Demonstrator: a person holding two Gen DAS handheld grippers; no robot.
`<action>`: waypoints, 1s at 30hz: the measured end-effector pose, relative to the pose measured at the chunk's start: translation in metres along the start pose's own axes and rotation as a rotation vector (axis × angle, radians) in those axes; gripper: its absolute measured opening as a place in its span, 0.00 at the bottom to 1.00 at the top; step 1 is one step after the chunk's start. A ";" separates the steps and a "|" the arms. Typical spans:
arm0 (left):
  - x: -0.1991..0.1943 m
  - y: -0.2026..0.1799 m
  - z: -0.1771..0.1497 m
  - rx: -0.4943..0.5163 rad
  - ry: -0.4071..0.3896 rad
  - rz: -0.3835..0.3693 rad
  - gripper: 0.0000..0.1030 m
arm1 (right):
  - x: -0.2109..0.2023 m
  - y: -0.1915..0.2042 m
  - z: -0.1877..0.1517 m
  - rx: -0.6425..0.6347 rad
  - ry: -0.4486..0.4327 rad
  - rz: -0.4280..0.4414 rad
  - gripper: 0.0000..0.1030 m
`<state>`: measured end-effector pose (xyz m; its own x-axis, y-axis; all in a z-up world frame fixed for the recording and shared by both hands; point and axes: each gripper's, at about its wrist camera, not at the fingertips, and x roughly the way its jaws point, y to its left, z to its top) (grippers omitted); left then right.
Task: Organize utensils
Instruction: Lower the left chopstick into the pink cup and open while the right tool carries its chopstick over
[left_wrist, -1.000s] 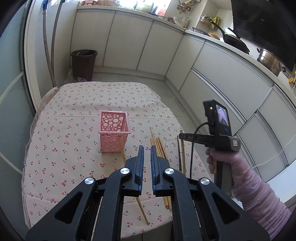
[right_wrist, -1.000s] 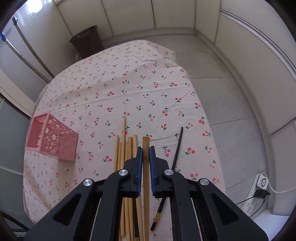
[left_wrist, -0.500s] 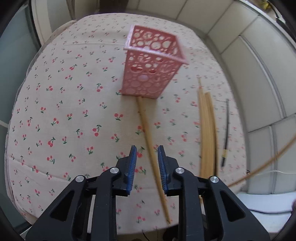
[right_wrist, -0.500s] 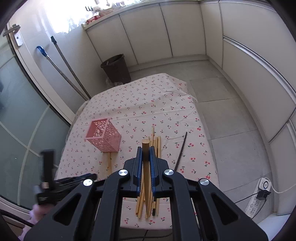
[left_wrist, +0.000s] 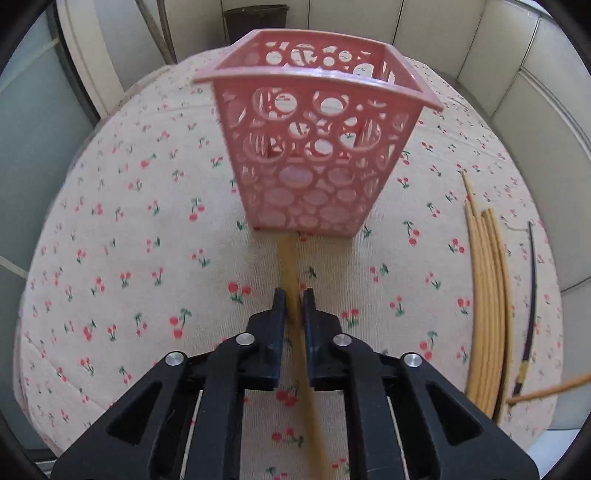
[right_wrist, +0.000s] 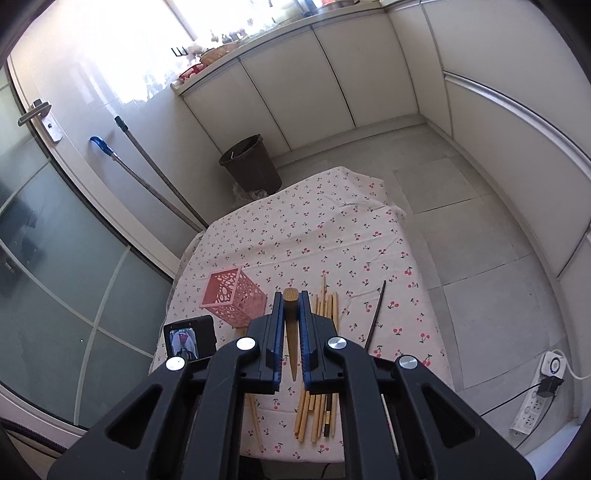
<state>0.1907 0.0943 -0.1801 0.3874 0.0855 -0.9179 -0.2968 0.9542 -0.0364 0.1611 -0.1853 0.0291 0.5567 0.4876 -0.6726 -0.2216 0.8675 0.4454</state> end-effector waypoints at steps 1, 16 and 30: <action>-0.004 0.007 -0.004 -0.015 0.004 -0.021 0.07 | 0.000 0.000 0.000 0.001 0.001 0.004 0.07; -0.237 0.057 0.001 -0.050 -0.563 -0.302 0.06 | -0.042 0.072 0.023 -0.095 -0.159 0.065 0.08; -0.248 0.040 0.093 -0.019 -0.649 -0.203 0.06 | -0.008 0.083 0.087 -0.049 -0.225 0.098 0.08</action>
<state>0.1641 0.1382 0.0830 0.8804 0.0656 -0.4697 -0.1758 0.9650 -0.1947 0.2082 -0.1264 0.1232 0.6939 0.5401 -0.4763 -0.3192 0.8235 0.4690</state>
